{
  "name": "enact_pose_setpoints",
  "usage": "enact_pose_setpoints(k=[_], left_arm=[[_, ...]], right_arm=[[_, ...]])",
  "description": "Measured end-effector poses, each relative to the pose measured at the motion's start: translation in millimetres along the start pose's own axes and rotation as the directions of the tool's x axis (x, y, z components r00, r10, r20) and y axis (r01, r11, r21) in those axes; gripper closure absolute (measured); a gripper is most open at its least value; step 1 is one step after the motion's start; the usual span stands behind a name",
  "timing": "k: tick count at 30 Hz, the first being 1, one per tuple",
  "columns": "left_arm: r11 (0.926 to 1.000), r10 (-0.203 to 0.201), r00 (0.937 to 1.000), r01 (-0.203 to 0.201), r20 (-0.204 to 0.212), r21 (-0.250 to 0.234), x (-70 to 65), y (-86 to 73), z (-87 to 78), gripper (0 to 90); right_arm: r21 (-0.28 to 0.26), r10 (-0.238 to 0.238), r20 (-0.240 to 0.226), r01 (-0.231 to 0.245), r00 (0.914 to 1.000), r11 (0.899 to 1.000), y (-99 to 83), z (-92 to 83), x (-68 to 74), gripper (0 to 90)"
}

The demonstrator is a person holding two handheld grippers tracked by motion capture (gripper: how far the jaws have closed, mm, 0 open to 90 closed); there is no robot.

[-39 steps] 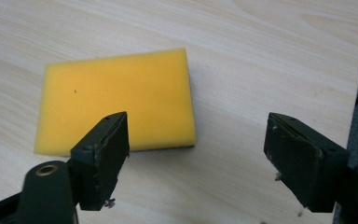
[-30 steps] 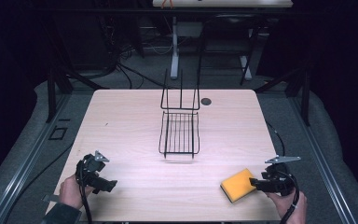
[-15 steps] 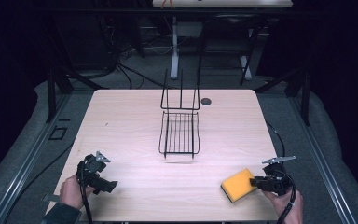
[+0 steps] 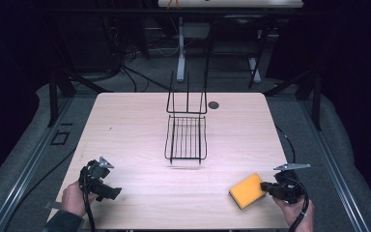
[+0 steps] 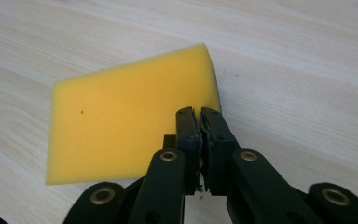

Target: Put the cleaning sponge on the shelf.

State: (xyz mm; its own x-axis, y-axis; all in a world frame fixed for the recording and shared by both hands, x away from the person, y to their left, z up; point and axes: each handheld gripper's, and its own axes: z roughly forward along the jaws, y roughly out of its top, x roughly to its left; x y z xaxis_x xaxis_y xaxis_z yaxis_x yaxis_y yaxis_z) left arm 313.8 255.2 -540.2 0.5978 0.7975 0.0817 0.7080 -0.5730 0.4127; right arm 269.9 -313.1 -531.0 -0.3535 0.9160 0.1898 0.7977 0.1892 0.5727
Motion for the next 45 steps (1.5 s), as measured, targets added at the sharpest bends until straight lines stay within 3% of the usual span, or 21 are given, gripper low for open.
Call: enact_pose_setpoints(k=[16, 45], left_arm=[[1.0, -0.006, 1.0, 0.006, 0.002, -0.007, 0.3, -0.2, -0.3, 2.8], [1.0, -0.001, 1.0, 0.001, -0.001, -0.004, -0.8, 0.4, 0.7, 2.8]], right_arm=[[-0.115, -0.02, -0.021, 0.018, 0.9996, 0.993, 6.2, -23.0, 9.6, 87.4], [-0.199, -0.068, -0.024, 0.062, 0.9974, 0.978, 27.6, -36.0, 23.7, 87.6]])
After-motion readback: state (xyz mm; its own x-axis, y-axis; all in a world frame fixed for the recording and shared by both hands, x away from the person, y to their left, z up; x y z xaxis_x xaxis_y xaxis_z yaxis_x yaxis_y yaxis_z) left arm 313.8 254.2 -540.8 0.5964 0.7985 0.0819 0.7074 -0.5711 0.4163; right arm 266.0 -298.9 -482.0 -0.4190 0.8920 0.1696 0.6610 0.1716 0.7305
